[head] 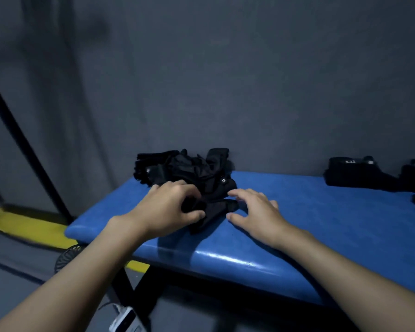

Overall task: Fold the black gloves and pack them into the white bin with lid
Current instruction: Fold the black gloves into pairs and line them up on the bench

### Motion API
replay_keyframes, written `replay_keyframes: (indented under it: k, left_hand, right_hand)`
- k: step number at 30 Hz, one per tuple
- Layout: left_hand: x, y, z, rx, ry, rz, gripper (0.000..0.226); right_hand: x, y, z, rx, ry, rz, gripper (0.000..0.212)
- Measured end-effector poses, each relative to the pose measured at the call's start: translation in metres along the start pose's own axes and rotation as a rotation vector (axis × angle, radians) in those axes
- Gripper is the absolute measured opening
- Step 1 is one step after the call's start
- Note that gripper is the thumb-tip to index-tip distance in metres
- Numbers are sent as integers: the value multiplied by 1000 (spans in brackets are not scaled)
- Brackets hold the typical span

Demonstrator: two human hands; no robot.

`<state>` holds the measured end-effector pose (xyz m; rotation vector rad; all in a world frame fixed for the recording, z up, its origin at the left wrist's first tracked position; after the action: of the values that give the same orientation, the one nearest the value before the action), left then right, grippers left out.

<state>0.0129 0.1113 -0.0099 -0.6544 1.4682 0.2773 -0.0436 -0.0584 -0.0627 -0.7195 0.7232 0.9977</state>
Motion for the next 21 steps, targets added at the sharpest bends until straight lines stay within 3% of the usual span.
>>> replay_keyframes:
  k: [7,13,17,21]
  left_hand:
    - [15,10,5,35,171,170,78]
    - [4,-1,6,40,378,-23,46]
    - [1,-9,4,-67,733,-89,57]
    - [2,-21,-7,-121,867,-130,46]
  right_hand:
    - [8,-11,9,-64,-41,-54,9]
    - [-14,-19,2,-18,-426,-28,11]
    - [-38,-13,4,-21,-649,17,13]
    - [-59,0,10,-82,-759,104,15]
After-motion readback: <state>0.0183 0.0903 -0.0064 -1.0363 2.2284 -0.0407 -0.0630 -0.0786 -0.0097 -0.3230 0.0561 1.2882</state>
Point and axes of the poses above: each hand's wrist, its own y-axis away from the middle knuckle, its own x-axis out of the palm, z = x × y, the point moved 8 cm from there along -y, towards the middle knuckle, and after that the axes turned 9 degrees about x, right-handed, at the moved point
